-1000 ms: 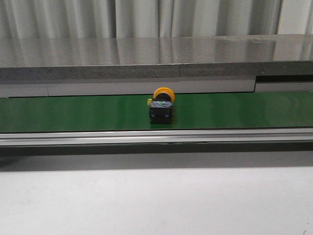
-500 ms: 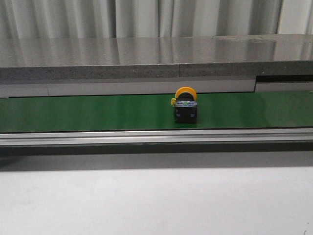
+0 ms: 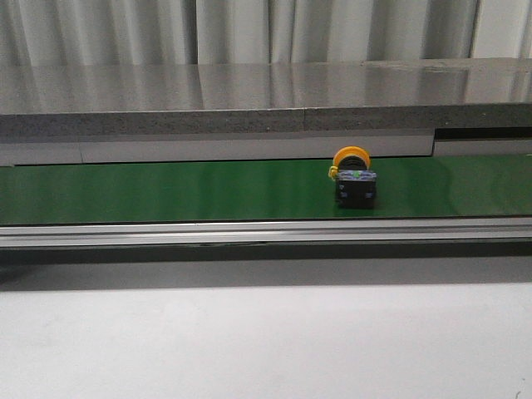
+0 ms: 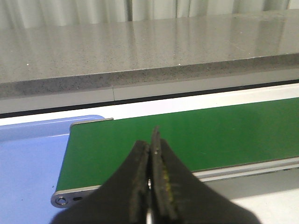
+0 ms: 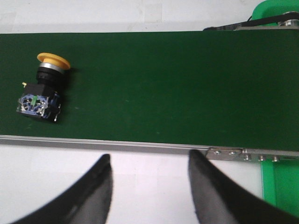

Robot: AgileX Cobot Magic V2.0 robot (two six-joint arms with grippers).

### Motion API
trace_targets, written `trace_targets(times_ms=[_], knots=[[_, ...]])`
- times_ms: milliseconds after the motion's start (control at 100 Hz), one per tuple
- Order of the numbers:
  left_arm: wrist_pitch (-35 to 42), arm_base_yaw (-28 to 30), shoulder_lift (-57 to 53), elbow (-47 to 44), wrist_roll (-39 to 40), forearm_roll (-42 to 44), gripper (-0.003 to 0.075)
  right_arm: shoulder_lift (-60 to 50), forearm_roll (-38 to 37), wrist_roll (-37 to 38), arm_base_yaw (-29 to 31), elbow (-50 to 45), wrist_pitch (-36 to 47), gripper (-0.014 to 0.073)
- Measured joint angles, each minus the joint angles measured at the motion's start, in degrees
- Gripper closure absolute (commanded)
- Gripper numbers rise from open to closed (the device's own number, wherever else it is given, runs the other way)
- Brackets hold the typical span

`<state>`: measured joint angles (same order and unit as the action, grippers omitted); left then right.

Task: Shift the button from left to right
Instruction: 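Raise the left gripper while the belt carries the button toward the right gripper, then lower the right gripper onto the button at the belt end and grasp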

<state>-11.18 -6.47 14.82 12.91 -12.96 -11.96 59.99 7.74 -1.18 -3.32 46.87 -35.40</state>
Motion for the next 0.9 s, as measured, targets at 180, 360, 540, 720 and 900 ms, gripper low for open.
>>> trace_targets(times_ms=[180, 360, 540, 720, 900], knots=[[0.0, 0.0, 0.0, 0.0, 0.0, 0.0, 0.0741, 0.0, 0.64, 0.0, 0.0, 0.0, 0.1, 0.0011], [0.0, 0.0, 0.0, 0.0, 0.0, 0.0, 0.0741, 0.54, 1.02, 0.0, 0.0, 0.93, 0.84, 0.0011], [0.0, 0.0, 0.0, 0.0, 0.0, 0.0, 0.0741, 5.11, 1.02, -1.22, 0.0, 3.03, 1.88, 0.0011], [0.0, 0.0, 0.0, 0.0, 0.0, 0.0, 0.0741, 11.55, 1.02, -3.09, -0.51, 5.46, 2.0, 0.0011], [0.0, 0.0, 0.0, 0.0, 0.0, 0.0, 0.0741, 17.89, 1.02, -5.02, -2.6, 8.32, 2.72, 0.0011]])
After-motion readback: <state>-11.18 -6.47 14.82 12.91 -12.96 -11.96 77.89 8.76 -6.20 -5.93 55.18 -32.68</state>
